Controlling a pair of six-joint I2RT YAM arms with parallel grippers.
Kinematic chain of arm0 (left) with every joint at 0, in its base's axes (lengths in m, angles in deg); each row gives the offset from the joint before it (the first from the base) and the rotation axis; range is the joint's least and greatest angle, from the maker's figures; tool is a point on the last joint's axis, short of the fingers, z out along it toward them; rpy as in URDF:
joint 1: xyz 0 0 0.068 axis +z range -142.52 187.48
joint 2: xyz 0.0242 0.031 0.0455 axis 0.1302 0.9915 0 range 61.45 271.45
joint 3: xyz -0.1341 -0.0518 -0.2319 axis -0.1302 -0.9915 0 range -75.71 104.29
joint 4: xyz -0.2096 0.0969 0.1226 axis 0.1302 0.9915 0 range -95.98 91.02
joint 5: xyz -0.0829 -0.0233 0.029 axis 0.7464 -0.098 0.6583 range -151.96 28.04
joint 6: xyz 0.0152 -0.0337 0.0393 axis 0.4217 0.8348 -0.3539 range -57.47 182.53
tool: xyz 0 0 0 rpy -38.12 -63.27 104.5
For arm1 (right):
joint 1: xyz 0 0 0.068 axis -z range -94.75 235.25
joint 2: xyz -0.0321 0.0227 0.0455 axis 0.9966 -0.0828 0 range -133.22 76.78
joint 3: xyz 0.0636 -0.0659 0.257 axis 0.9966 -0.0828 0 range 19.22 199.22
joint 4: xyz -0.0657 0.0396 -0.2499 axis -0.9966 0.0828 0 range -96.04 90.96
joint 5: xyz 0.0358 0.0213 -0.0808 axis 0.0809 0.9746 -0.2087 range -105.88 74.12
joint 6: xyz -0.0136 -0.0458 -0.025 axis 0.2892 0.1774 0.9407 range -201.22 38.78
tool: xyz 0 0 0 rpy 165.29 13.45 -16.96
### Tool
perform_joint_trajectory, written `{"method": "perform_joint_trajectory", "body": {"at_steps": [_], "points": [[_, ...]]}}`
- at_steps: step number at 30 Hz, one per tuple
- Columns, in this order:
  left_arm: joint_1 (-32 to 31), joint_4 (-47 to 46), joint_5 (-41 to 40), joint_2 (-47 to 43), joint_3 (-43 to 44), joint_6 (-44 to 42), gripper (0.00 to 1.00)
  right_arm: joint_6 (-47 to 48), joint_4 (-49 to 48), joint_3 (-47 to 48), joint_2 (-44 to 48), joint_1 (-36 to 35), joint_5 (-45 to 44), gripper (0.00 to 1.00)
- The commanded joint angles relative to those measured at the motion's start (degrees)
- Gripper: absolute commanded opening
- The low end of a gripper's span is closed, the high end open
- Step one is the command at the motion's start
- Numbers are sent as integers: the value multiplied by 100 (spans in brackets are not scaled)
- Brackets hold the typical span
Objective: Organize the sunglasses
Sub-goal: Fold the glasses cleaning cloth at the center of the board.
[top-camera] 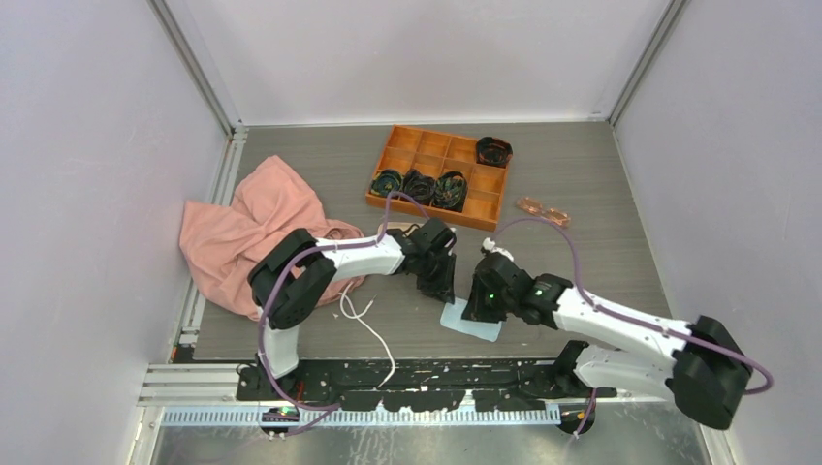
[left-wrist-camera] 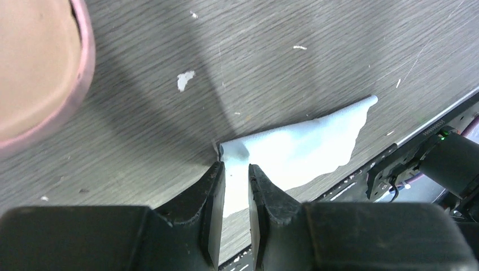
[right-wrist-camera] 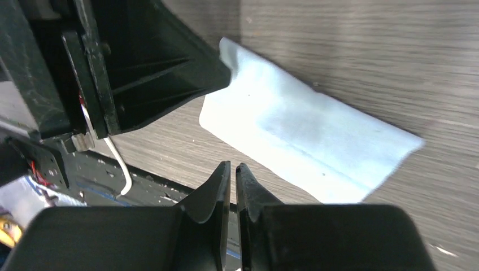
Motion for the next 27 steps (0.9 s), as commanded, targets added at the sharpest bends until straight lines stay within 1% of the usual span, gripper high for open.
{"method": "perform_joint_trajectory", "body": {"at_steps": [1,3,7,10,13,16,18,22,24,27], "points": [[-7,230,-163,-629,171,-53,23,-269,982,239,805,-12,-1200,15],[-41,222,-278,-938,42,33,24,-496,1390,239,1103,-7,-1532,17],[-216,295,-620,-1628,-302,135,26,-1175,2277,141,1775,-9,-1892,21],[-336,279,-685,-1892,-595,289,27,-1628,2594,-39,2293,-15,-1844,22],[-524,130,-740,-1881,-864,509,31,-2007,2679,-199,2561,-20,-1720,25],[-664,-88,-753,-1666,-1006,686,37,-2314,2551,-419,2501,-12,-1668,30],[-736,-156,-751,-1482,-1007,789,39,-2505,2427,-561,2370,-15,-1614,32],[-813,-241,-876,-1296,-1028,894,39,-2707,2194,-750,2122,-31,-1518,33],[-817,-155,-1005,-1227,-1018,893,38,-2752,2233,-767,2021,-44,-1571,34],[-822,-77,-1160,-1142,-1024,902,38,-2782,2211,-834,1950,-47,-1581,38]]}}
